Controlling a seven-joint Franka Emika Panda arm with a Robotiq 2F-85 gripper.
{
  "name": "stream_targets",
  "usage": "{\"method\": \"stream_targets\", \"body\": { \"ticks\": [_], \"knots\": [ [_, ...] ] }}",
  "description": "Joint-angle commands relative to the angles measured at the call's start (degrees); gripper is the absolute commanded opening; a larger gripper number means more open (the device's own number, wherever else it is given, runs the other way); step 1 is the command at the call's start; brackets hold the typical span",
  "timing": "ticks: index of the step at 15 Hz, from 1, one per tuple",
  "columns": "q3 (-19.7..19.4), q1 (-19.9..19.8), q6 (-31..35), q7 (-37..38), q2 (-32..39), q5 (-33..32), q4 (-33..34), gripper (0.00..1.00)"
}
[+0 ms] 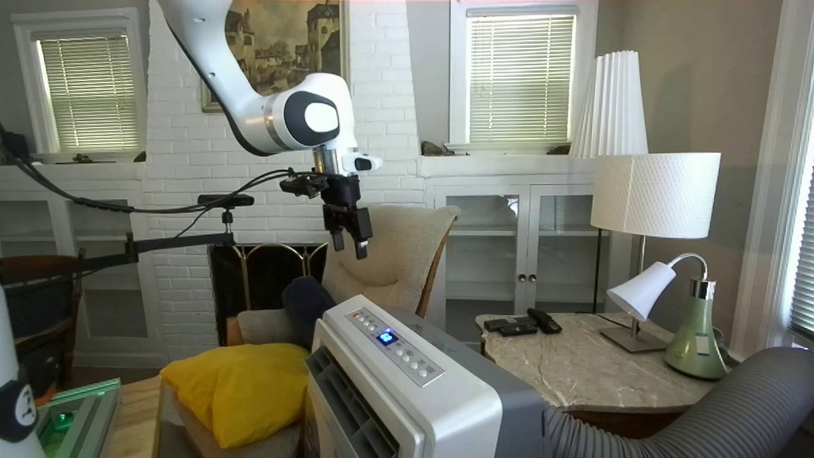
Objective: Turn off the air conditioner
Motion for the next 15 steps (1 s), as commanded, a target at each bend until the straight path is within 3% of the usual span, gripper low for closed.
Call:
{"method": "stream_targets", "body": {
  "ticks": [1, 7, 8, 15],
  "knots": [
    [-1.12, 1.10, 3.34, 4.25, 2.36, -2.67, -0.02, 1.00],
    [-2.84, 2.46, 7.77, 8.24, 5.77, -7.86, 0.07, 1.00],
    [-2.69, 2.33, 5.46, 5.42, 4.25, -4.87, -0.11, 1.00],
    [-3.12, 2.80, 6.63, 5.65, 5.31, -5.49, -0.07, 1.00]
  ]
}}
